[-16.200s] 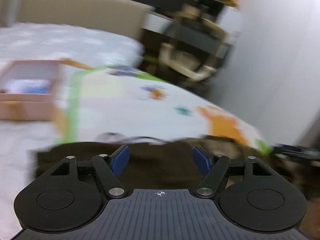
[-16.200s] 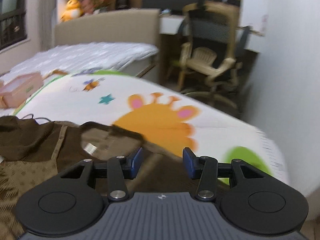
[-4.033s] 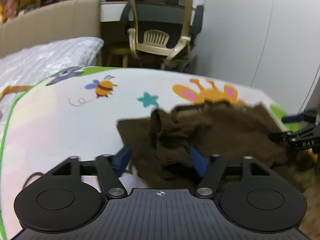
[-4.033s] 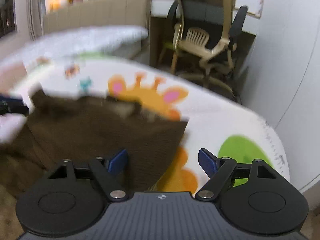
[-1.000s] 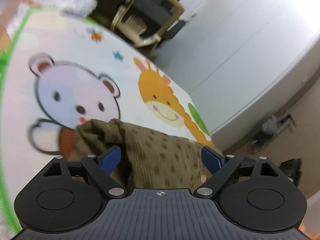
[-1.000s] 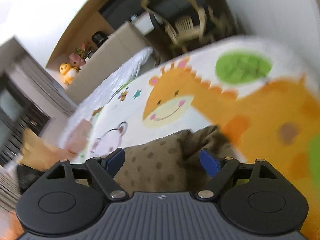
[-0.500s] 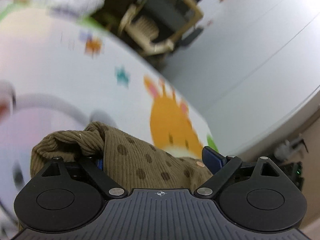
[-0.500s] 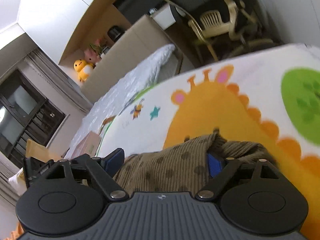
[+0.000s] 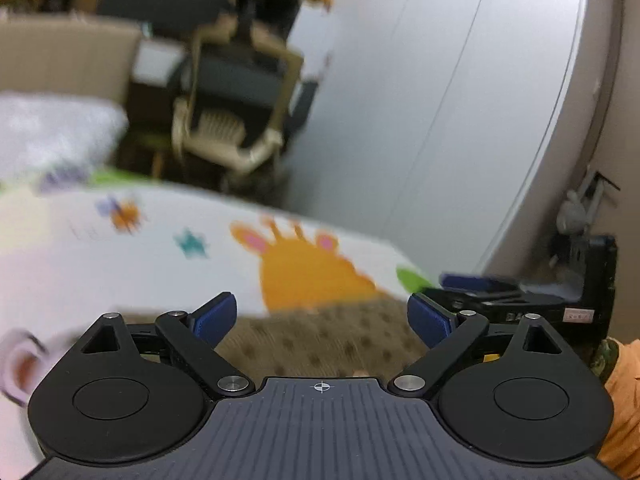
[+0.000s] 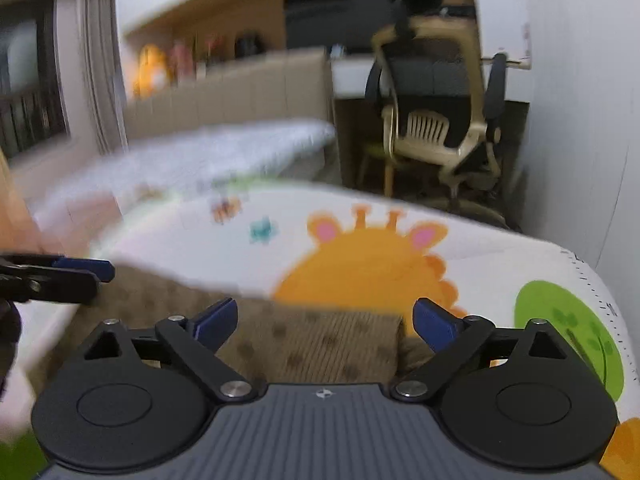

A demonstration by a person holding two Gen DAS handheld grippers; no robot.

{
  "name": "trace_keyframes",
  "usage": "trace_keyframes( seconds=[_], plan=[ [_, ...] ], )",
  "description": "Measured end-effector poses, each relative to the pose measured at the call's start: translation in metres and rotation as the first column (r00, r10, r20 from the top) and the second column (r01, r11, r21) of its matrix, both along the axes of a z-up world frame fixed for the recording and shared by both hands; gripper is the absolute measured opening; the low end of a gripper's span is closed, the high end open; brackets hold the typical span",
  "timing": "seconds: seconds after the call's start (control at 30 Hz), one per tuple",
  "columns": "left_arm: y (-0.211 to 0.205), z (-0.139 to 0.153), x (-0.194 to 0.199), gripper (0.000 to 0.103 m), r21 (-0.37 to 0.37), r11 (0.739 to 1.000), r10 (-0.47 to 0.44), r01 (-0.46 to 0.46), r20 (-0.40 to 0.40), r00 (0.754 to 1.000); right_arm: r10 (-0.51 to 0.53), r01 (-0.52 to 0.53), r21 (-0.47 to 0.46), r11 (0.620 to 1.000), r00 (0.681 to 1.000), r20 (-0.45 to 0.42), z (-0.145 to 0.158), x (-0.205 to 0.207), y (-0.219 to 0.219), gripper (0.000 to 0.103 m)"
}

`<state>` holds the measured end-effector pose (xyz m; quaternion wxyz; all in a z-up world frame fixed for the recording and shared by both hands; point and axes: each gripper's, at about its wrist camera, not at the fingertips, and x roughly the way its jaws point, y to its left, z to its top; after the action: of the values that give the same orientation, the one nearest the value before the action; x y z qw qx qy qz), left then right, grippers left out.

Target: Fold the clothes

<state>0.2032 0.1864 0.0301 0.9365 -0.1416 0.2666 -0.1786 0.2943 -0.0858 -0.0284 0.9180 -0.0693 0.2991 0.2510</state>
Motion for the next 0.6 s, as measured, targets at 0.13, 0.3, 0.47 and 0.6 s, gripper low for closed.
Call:
trace_keyframes(
  seconds=[0.13,0.3,0.47,0.6],
  plan=[
    [-0.003,-0.055,0.018,0.096,-0.001,1.000,0.026,-0.027,-0.134,0.991,-0.033,0.029,-0.078,0.997,0.998,-0.050,-0.032,0.007,0.010,0.101],
    [-0.016,-0.070,0.011,0.098,0.096,0.995,0.026,-0.019,-0.072,0.997,-0.050,0.052,-0.115,0.992,0.998,0.027,-0.024,-0.013,0.011,0.102],
    [-0.019,-0.071,0.009,0.099,0.116,0.993,0.027,-0.021,-0.050,0.998,-0.037,0.046,-0.155,0.987,0.997,0.064,-0.019,-0.050,0.009,0.103],
    [-0.016,-0.069,0.004,0.100,0.108,0.994,0.024,-0.020,-0.042,0.999,-0.054,0.067,-0.178,0.982,0.996,0.076,-0.035,-0.058,0.007,0.103]
  ],
)
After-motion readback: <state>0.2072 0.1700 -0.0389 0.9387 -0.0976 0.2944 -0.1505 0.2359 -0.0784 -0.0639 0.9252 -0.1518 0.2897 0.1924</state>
